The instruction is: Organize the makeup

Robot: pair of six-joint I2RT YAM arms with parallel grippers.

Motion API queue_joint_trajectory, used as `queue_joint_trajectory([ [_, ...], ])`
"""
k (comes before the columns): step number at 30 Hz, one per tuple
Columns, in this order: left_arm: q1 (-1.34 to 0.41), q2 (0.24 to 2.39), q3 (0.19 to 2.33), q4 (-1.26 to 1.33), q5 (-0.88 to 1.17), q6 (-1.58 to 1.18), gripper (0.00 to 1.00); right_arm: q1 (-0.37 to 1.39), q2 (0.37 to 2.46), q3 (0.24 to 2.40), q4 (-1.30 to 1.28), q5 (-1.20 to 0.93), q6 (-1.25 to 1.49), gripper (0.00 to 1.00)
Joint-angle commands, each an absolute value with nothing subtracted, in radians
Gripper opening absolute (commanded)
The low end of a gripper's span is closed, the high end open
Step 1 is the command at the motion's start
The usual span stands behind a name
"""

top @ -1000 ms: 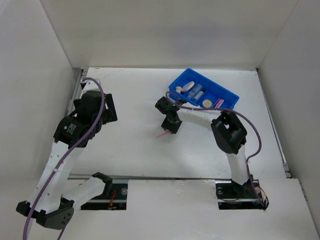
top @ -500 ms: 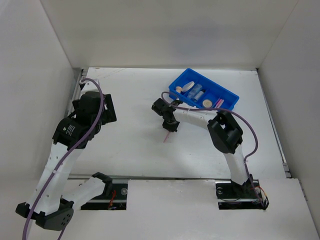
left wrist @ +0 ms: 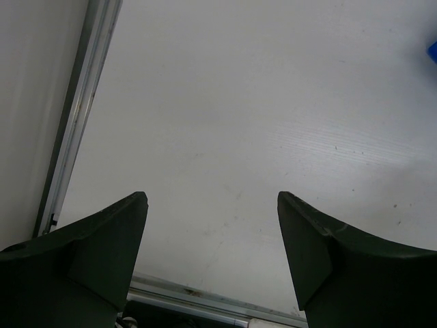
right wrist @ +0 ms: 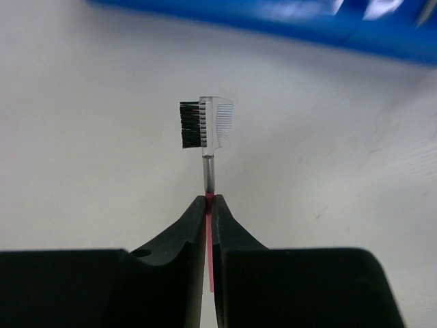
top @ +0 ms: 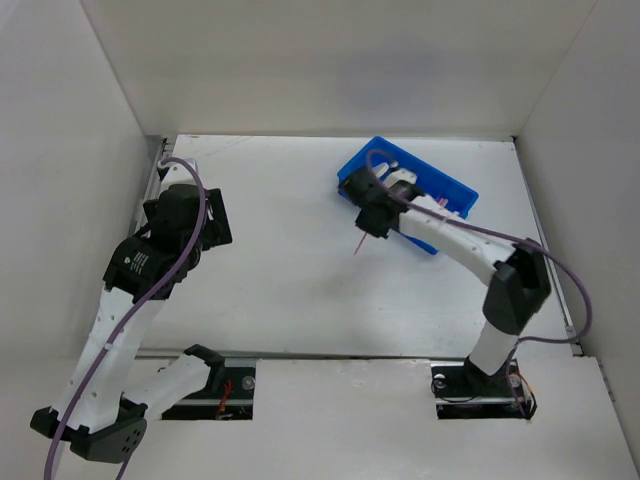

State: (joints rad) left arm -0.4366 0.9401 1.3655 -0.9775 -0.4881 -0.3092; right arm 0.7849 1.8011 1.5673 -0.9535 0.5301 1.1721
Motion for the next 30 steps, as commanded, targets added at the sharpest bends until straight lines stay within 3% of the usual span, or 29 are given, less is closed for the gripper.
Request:
queue_joint_trajectory([
  [1,-0.436,0.936,1.365,-0.97,-0.511,-0.291,0.74,0.628,1.689,1.523,-0.907,0.598,1.053,0.1],
  [9,-0.436,0.945,1.374,-0.969,-0.5,-0.291,0.74,0.31,1.709,1.551,-0.83,0.62,0.848,0.1],
  [17,-0.436,0.963,1.394,-0.979,-0.5,-0.291,0.74,0.183,1.88,1.663,-0.782,0.597,0.785,0.1],
  [19,-0.436,0.973,1.405,-0.979,-0.5,-0.291,0.74,0.169,1.914,1.689,-0.804,0.588,0.776,0.16],
  [22,-0.436,0.973,1.414,-0.988,-0.5,-0.291,0.74,0.16,1.937,1.721,-0.824,0.597,0.776,0.39],
  [23,-0.436,0.982,1.414,-0.988,-0.5,-0.291,0.74,0.16,1.937,1.732,-0.824,0.597,0.785,0.52],
  [24,-0.436,0.982,1.414,-0.988,-0.5,-0.291,0.74,0.16,1.918,1.732,-0.824,0.607,0.785,0.72],
  [25,-0.436,0.982,1.414,-0.988,-0.5,-0.291,0.74,0.16,1.884,1.732,-0.824,0.607,0.785,0.82],
  [26,-0.436,0.982,1.423,-0.988,-0.5,-0.301,0.74,0.16,1.864,1.732,-0.833,0.617,0.785,0.9],
  [30,-0.436,1.002,1.433,-0.988,-0.5,-0.301,0.74,0.16,1.735,1.733,-0.844,0.647,0.759,1.0],
])
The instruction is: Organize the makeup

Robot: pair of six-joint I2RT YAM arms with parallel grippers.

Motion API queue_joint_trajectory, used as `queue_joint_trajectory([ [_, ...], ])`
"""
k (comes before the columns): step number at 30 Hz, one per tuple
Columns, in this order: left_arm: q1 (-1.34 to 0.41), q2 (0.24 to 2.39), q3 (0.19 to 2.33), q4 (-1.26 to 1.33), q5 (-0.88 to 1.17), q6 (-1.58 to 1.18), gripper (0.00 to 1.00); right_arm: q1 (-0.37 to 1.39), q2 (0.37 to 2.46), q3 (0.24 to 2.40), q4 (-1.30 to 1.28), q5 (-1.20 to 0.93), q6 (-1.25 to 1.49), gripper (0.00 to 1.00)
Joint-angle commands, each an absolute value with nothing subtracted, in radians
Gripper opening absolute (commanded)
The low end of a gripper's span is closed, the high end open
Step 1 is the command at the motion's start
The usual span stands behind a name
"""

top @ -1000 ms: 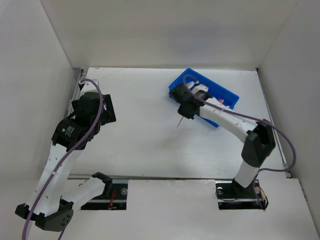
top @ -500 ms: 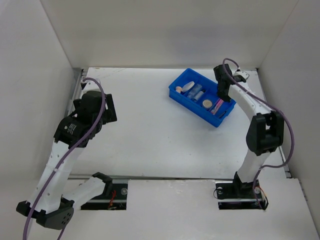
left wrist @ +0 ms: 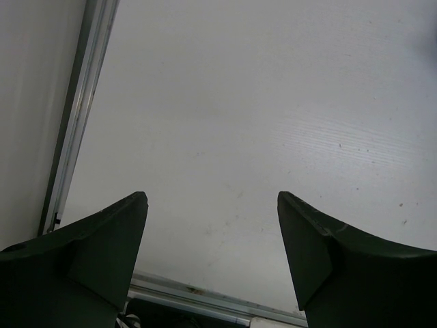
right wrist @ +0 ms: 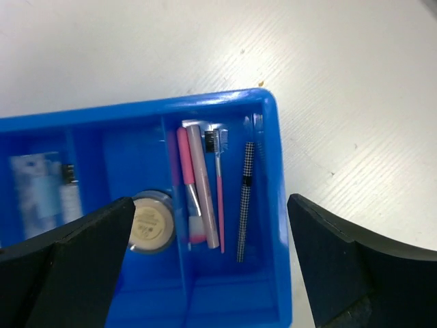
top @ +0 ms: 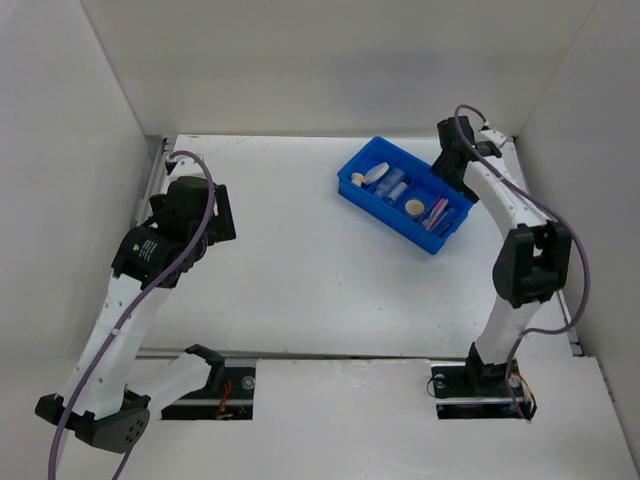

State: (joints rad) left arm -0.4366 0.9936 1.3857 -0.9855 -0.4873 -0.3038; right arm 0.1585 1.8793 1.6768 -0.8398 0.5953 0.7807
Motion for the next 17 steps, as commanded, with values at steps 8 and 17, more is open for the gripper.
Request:
queue_joint_trajectory([
  [8,-0.436,1.026,1.433,-0.928,-0.48,-0.301,0.74,0.16,1.421,1.507,-0.916,0.791,0.739,1.0],
  [17,-0.436,1.054,1.424,-0.901,-0.448,-0.301,0.74,0.16,1.077,1.316,-0.927,0.883,0.799,0.98],
])
